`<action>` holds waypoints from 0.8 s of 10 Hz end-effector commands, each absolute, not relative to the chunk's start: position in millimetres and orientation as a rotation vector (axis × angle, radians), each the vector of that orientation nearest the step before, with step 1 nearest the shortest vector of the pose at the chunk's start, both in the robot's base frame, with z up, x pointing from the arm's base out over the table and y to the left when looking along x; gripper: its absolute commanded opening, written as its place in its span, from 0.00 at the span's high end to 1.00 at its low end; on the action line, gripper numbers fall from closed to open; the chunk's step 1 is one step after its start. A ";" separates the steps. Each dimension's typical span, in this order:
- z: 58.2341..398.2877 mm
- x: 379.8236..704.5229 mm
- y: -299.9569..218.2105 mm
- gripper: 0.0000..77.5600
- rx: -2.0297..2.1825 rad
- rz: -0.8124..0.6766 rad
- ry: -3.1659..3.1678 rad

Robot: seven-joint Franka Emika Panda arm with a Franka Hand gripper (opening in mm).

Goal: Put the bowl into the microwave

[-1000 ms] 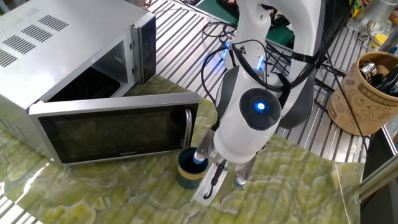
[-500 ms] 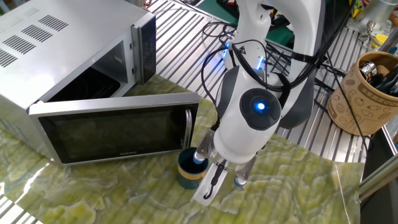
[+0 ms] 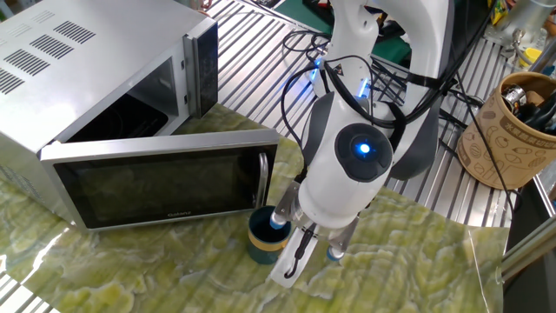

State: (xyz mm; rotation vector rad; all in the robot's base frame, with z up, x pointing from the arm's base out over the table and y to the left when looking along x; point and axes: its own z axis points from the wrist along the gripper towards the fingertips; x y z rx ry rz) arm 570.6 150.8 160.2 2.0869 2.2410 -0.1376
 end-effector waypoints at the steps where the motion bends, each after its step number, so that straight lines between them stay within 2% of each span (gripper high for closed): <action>1: 152.7 569.0 151.9 0.00 2.086 -0.239 2.102; 8: 149.9 561.6 157.9 0.00 2.063 -0.315 2.062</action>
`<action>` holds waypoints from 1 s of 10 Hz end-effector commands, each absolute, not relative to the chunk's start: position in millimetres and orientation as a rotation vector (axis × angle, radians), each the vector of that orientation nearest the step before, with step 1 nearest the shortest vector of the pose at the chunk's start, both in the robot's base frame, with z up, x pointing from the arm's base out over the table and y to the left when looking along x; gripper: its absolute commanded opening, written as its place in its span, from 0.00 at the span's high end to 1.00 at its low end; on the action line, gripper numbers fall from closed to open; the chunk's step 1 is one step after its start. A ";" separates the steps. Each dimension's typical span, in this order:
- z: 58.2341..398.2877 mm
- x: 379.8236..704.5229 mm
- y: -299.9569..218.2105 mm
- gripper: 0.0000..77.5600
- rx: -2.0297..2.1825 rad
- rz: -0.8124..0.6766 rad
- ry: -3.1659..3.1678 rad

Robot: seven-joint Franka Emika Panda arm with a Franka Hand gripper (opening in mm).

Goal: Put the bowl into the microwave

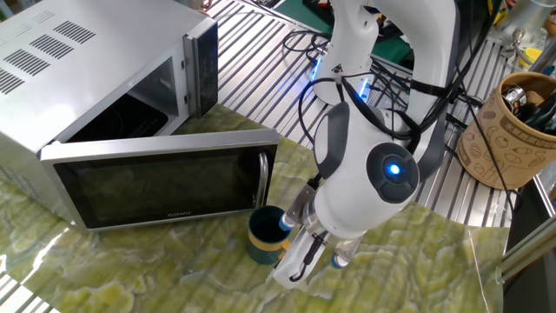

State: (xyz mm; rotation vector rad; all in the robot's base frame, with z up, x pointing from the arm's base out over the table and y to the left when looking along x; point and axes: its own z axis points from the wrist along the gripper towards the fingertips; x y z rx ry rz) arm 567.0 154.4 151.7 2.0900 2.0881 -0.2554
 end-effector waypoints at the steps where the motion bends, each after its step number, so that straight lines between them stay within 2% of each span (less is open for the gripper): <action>1: 149.5 560.9 158.1 0.00 2.046 -0.340 2.047; 10: 154.1 560.9 166.2 0.00 1.973 -0.420 2.014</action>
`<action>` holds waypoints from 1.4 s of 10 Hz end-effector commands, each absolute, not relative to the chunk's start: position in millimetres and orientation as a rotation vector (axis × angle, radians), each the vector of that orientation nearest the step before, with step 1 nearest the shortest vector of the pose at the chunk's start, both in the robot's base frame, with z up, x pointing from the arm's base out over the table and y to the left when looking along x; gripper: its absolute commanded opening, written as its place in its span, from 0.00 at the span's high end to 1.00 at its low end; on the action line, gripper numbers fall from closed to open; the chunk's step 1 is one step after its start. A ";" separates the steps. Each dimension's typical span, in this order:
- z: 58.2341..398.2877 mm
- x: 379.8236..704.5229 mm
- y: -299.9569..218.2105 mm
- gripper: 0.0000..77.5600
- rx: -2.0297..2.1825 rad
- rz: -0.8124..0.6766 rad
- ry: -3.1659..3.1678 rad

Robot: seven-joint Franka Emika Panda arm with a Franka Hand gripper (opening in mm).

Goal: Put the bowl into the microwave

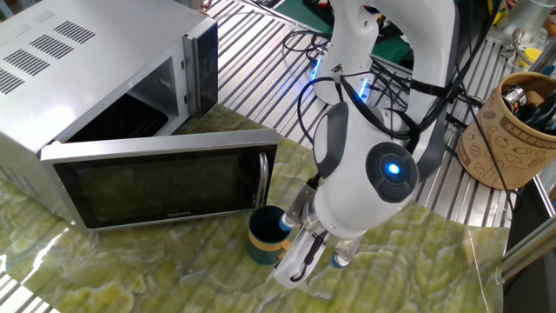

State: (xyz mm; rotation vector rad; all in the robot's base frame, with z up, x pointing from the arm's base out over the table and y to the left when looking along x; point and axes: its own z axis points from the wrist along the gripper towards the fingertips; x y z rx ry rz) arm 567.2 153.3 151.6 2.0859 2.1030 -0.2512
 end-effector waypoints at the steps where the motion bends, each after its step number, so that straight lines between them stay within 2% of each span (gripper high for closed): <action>1: 154.0 560.6 166.5 0.00 1.966 -0.420 2.023; 14: 152.6 557.7 167.3 0.00 1.890 -0.482 1.972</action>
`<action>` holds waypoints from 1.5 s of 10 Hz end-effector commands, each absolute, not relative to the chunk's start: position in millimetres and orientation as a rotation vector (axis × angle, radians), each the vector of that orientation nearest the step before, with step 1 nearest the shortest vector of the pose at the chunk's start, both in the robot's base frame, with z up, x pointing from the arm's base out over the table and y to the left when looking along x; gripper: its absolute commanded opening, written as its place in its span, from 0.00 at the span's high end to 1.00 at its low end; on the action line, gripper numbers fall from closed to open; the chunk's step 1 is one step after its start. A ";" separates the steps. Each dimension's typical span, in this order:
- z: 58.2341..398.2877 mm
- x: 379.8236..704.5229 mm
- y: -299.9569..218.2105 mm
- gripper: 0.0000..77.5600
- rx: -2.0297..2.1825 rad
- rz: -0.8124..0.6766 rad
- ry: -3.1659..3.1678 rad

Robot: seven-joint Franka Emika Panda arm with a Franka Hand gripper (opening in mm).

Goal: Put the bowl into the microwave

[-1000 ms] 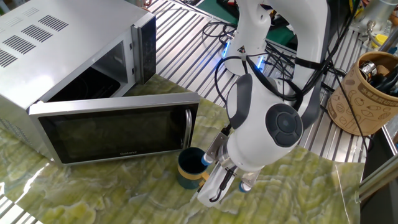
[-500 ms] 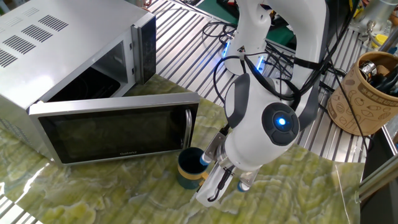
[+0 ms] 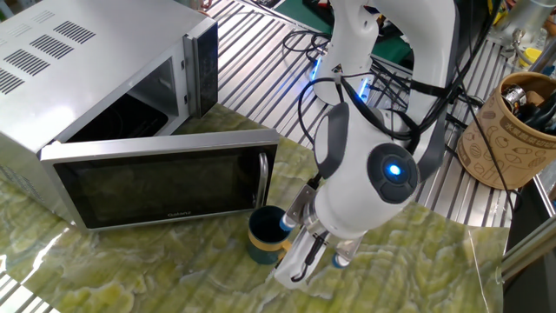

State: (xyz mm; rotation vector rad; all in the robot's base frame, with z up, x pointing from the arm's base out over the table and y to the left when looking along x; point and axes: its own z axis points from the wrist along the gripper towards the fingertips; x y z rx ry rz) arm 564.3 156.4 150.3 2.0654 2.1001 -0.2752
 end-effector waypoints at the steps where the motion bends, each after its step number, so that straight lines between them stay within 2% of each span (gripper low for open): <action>1: 152.6 557.7 167.3 0.00 1.884 -0.487 1.967; 15: 152.6 557.6 167.8 0.00 1.853 -0.512 1.950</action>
